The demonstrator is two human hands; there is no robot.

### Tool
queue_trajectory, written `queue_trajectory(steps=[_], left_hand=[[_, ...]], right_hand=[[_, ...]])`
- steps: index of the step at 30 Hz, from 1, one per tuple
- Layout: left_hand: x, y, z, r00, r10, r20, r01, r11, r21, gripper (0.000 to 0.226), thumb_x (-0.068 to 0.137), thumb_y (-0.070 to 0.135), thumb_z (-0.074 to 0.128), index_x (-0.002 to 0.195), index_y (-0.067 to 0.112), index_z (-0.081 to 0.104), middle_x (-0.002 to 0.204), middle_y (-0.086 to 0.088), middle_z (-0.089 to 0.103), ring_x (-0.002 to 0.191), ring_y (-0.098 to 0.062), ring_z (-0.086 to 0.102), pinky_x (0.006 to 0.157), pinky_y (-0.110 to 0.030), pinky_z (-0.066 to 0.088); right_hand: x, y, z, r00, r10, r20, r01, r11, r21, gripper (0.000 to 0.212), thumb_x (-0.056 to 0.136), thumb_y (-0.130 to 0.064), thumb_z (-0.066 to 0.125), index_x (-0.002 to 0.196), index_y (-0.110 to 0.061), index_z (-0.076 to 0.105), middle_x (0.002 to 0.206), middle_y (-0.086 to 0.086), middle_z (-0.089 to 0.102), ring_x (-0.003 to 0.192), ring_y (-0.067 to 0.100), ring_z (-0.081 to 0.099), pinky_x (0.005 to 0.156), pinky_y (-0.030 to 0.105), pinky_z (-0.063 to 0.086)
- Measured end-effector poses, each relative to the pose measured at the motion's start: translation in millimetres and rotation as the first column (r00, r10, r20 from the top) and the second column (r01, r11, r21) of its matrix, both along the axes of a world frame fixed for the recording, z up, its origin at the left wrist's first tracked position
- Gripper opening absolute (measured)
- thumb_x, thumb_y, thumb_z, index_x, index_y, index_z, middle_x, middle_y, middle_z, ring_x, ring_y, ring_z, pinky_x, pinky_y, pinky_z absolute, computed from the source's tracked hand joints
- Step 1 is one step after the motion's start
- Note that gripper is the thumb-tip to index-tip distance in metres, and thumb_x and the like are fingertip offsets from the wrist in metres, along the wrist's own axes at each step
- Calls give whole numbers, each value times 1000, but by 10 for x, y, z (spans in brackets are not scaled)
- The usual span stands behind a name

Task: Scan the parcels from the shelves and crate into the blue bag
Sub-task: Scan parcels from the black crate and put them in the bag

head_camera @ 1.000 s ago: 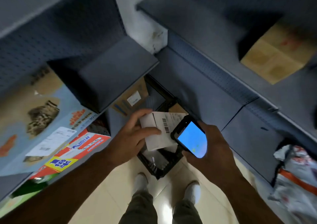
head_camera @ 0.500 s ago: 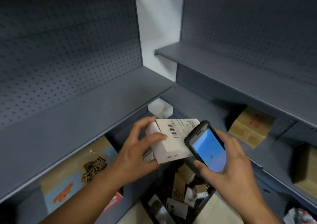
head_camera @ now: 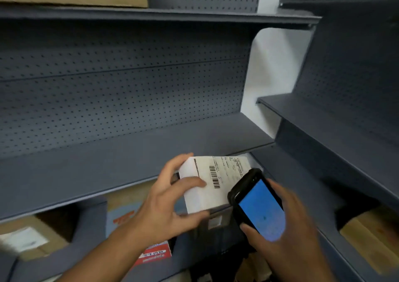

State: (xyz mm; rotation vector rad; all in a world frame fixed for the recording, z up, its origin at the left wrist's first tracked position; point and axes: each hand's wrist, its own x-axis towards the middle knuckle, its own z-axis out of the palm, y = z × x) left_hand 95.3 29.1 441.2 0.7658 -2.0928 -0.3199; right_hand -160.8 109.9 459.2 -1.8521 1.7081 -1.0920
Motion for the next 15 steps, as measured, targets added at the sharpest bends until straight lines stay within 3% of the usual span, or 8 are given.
queue_trajectory(steps=[2, 3, 7, 10, 13, 15], left_hand=[[155, 203, 29, 996, 87, 22, -87, 996, 28, 54, 72, 34, 92, 117, 29, 62, 148, -9, 37, 138, -24, 45, 100, -20, 48], [239, 312, 22, 991, 128, 32, -129, 991, 48, 55, 72, 34, 92, 118, 31, 61, 148, -8, 36, 139, -25, 44, 100, -19, 48], [612, 897, -73, 931, 361, 54, -365, 927, 83, 56, 69, 31, 92, 115, 36, 60, 148, -7, 36, 140, -21, 41, 102, -17, 42], [908, 1462, -145, 846, 531, 46, -533, 840, 106, 55, 66, 32, 90, 111, 37, 58, 147, 0, 34, 139, -13, 41, 101, -13, 40], [1254, 2041, -188, 744, 668, 12, -661, 734, 152, 51, 67, 39, 88, 109, 38, 57, 146, 3, 36, 139, -16, 42, 97, -20, 48], [1510, 2417, -209, 648, 762, 7, -753, 638, 162, 50, 67, 40, 88, 108, 38, 58, 145, 3, 38, 138, -16, 42, 94, -29, 53]], right_hand=[[59, -74, -11, 999, 53, 9, -54, 998, 28, 93, 46, -69, 83, 125, -64, 35, 116, -32, 47, 104, -3, 55, 77, 10, 41], [105, -94, -45, 995, 97, 28, -98, 994, 39, 95, 43, -72, 78, 125, -68, 31, 119, -34, 46, 107, -7, 53, 81, 14, 42], [444, -50, -138, 956, 289, 58, -290, 957, 12, 96, 48, -50, 89, 119, -67, 28, 116, -43, 37, 103, -24, 41, 75, 3, 35], [873, 55, -211, 918, 396, 35, -397, 914, 82, 97, 48, -50, 91, 124, -62, 30, 113, -41, 36, 100, -28, 38, 71, 0, 34], [1355, 238, -299, 861, 508, 14, -508, 859, 71, 97, 44, -65, 77, 131, -54, 37, 122, -36, 41, 105, -16, 45, 83, 12, 39], [1699, 381, -327, 818, 575, 11, -575, 817, 55, 97, 46, -67, 75, 134, -50, 37, 126, -35, 42, 111, -17, 44, 87, 22, 43]])
